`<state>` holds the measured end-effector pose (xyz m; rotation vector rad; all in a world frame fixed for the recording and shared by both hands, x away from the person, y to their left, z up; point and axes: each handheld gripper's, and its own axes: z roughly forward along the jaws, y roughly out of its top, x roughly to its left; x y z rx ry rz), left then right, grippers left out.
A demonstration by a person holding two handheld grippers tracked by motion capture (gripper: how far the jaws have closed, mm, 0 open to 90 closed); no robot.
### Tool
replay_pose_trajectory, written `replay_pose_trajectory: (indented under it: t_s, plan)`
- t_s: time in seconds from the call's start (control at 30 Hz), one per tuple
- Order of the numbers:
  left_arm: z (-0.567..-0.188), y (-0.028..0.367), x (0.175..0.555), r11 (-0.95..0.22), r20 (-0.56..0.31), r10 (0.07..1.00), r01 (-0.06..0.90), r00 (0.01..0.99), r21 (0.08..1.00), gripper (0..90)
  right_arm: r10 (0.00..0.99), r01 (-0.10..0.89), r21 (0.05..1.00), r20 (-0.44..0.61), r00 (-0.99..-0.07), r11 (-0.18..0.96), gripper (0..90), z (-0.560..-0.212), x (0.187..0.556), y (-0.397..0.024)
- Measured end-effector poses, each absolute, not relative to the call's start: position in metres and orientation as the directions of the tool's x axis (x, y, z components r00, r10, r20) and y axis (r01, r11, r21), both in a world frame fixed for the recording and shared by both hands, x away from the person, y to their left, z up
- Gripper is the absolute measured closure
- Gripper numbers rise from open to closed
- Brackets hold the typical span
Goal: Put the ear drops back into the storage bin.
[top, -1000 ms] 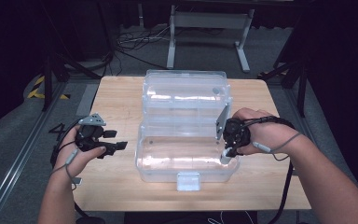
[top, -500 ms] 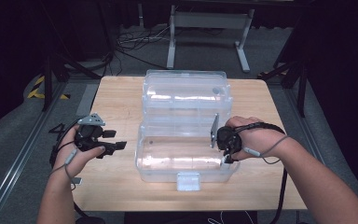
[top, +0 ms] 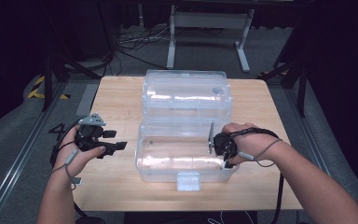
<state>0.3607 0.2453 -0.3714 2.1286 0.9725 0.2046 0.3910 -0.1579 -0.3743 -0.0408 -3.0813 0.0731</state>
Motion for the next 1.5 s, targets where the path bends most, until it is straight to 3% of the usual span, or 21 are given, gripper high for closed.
replay_pose_trajectory:
  t_s: [0.87,1.5]
  plan:
    - [-0.374,0.243,0.363,-0.425,-0.159,0.699,0.584,0.697,0.692,35.3,0.042,0.036,-0.077,0.084,-0.996,0.996,71.1,-0.391,0.395,-0.166]
    - [-0.374,0.243,0.362,-0.421,-0.161,0.7,0.584,0.696,0.694,35.2,0.051,0.049,-0.024,0.09,-0.995,0.999,68.2,-0.383,0.396,-0.167]
